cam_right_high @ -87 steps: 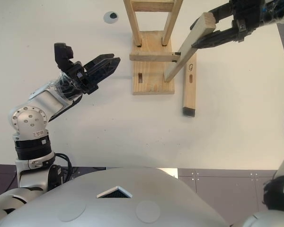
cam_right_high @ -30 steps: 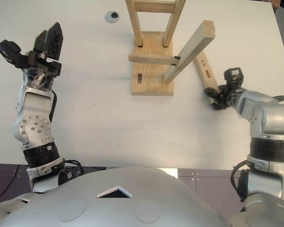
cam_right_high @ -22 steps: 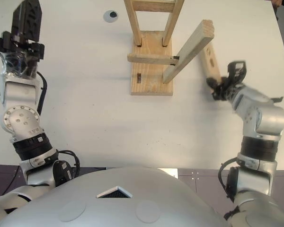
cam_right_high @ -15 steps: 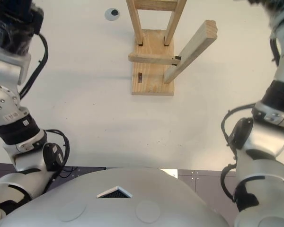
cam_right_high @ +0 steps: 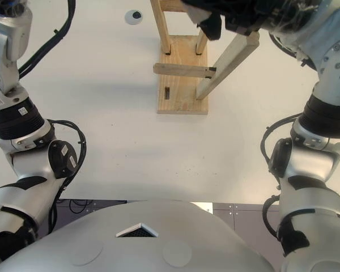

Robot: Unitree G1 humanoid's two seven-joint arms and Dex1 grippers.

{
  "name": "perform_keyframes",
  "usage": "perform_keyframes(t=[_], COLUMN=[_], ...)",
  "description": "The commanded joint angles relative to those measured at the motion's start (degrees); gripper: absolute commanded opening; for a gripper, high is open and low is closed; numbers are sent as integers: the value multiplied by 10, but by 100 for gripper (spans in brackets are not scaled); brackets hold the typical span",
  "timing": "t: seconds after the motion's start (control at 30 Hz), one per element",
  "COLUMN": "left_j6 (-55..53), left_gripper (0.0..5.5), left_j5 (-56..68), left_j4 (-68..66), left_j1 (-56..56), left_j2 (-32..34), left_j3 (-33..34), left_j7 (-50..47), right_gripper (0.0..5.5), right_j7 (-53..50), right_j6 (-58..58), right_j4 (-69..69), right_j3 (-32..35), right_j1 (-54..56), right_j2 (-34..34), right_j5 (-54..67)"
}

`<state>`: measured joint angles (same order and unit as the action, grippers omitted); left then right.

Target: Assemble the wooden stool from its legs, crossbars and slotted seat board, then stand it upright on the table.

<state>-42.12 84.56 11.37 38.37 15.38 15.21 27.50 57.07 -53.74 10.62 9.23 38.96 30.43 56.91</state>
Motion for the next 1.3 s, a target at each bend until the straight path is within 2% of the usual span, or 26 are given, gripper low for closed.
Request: perform_keyframes(t=[0.03,0.53,0.73,0.77,0.87,1.07,1.17,1.3], left_j6=[-8,4,21,28,46,58,80,113], left_gripper=[425,221,219,219,213,206,205,205], left_j5=[16,-1,-4,-6,-9,-63,-96,-168], left_j4=[6,-13,-19,-22,-36,-94,-118,-158], left_j1=[-5,-15,-19,-18,-11,-46,-66,-87], left_j2=[6,0,-12,-15,0,92,93,75], left_j3=[5,8,24,29,58,121,131,102], left_j7=[11,32,34,33,41,84,102,135], right_gripper=[201,201,201,238,286,384,389,389], right_j7=[23,51,43,44,59,170,226,249], right_j6=[-6,10,9,7,10,34,54,89], right_j4=[0,-6,-31,-36,-42,-79,-103,-180], right_j3=[-11,-29,-40,-45,-59,-85,-99,-114], right_j1=[-3,-5,13,17,26,31,28,30], right_j2=[24,40,36,38,55,160,200,198], right_j5=[2,-24,-49,-54,-73,-125,-150,-193])
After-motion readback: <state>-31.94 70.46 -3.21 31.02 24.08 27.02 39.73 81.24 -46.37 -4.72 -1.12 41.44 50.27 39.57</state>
